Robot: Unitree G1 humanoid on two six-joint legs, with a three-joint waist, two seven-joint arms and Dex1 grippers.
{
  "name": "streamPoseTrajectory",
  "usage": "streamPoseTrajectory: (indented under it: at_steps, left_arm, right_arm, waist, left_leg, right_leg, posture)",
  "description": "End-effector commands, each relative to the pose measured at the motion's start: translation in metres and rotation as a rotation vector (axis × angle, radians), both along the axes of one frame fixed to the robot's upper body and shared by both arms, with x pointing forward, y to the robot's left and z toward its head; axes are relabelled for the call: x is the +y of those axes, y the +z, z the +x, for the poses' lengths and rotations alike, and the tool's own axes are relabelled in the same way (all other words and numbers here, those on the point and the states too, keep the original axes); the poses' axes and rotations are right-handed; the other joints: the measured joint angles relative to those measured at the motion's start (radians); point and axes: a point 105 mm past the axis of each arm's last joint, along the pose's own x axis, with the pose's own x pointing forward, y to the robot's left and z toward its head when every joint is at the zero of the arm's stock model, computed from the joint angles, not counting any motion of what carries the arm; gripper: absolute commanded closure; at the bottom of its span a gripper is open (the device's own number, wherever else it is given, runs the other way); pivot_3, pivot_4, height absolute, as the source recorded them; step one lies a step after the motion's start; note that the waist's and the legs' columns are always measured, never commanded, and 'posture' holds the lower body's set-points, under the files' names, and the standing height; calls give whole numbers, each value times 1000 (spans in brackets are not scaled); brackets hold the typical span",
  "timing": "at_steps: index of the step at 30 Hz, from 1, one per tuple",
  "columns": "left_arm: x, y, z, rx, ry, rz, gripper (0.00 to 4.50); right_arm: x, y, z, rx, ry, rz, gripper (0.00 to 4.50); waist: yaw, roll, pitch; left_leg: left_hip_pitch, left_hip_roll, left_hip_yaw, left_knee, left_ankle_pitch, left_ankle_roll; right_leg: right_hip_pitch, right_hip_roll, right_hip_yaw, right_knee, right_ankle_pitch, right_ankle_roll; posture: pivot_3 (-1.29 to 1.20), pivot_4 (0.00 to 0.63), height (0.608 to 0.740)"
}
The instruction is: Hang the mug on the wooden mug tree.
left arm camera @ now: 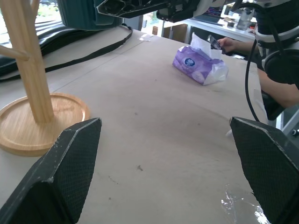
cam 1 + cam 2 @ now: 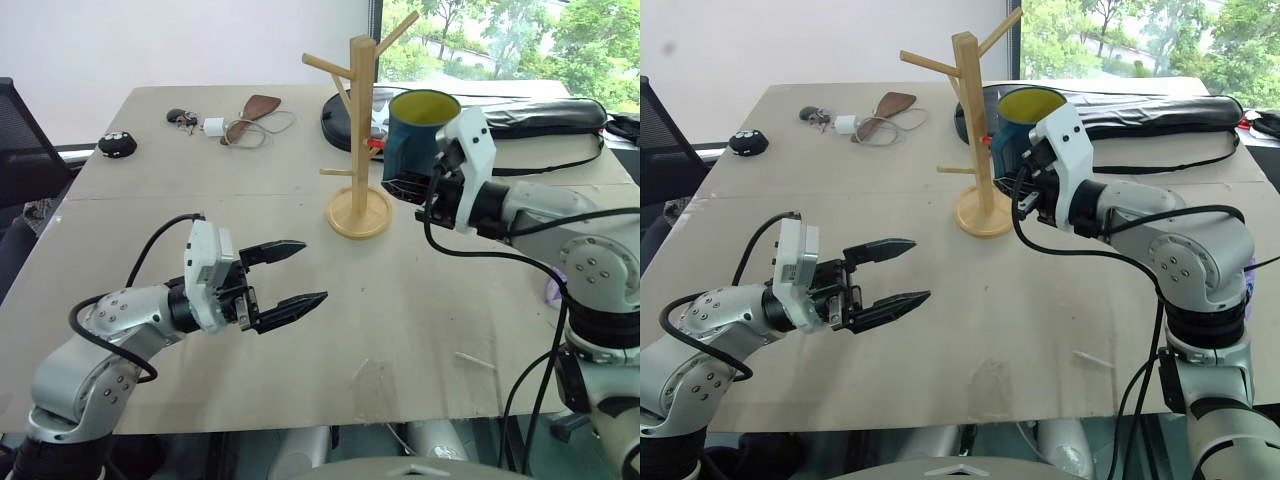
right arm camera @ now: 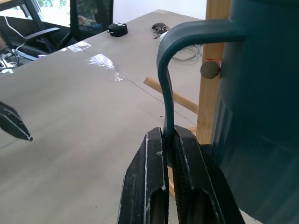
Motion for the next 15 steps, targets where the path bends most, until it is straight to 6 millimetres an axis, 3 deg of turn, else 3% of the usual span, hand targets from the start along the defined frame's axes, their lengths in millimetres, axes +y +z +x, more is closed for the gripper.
streamPoseTrajectory:
  at_steps: [1,15]
  left_arm:
    - [0,13,-3,-74,38,-15,0]
    - [22,22,-10,-128,226,-129,0]
  right_arm:
    - [4,10,4,-19,-14,1,4405]
    - [17,6,17,45,-16,-19,4405]
  waist:
    - [-2,0,0]
    - [-3,-1,0]
  left_leg:
    - [-3,0,0,1,0,0]
    - [-4,0,1,1,0,0]
  right_leg:
    - [-3,0,0,1,0,0]
    - [-5,-1,-2,1,0,0]
  posture:
    - [0,150,738]
    - [0,150,738]
